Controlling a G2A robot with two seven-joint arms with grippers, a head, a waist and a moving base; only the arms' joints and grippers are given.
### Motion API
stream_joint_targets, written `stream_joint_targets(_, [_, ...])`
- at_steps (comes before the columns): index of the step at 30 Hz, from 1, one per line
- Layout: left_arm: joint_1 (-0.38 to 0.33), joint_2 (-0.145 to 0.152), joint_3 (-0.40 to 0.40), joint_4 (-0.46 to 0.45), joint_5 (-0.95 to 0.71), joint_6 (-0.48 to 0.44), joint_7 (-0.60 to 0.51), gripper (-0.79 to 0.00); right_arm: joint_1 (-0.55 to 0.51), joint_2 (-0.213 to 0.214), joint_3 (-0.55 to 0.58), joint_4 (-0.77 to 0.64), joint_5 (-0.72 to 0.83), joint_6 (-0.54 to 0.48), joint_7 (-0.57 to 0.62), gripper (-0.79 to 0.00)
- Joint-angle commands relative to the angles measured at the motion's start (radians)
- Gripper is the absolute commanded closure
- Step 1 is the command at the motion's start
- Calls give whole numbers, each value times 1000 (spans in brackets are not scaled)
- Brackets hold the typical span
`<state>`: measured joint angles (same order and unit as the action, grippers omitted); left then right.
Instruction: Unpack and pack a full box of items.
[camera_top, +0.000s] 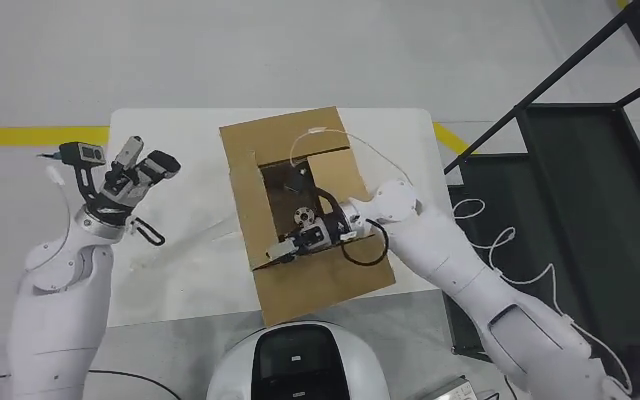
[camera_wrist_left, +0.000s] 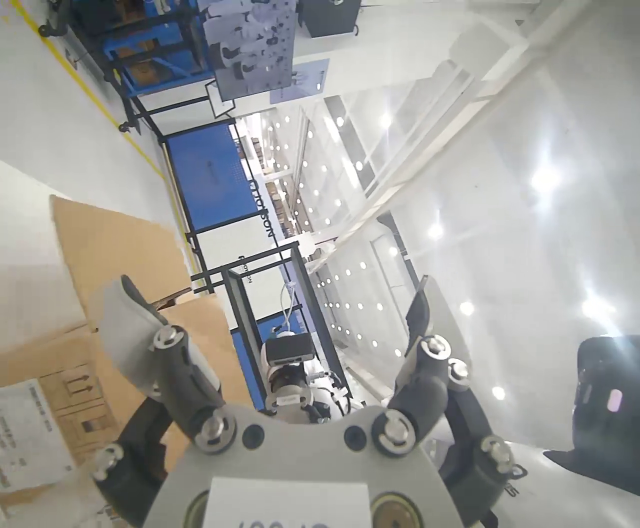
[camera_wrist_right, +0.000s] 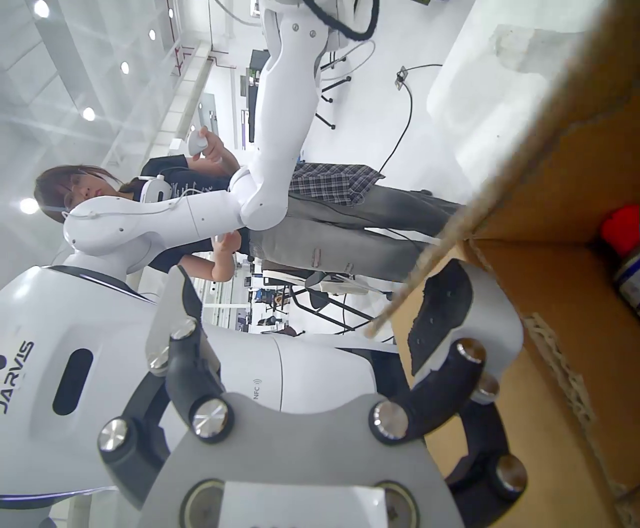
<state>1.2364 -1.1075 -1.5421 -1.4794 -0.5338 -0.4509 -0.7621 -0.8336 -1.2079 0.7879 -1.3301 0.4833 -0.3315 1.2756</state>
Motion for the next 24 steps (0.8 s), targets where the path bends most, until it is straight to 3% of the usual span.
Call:
stream_joint_targets(1, [-3, 0, 1, -16, -2, -2, 4, -785, 1, -4, -7, -9, -2, 4, -12, -785])
stream_joint_targets(10, [7, -2, -1, -80, -31, -5, 14, -785, 63, -48, -77, -5, 14, -17, -64, -785])
stream_joint_targets(20, [10, -4, 30, -86, -17, 33, -10, -785, 215, -177, -290, 145, 11, -27, -76, -785])
stream_joint_targets(24, [6, -1, 51, -51, 71, 63, -29, -785, 241, -218, -325, 223, 34, -56, -64, -785])
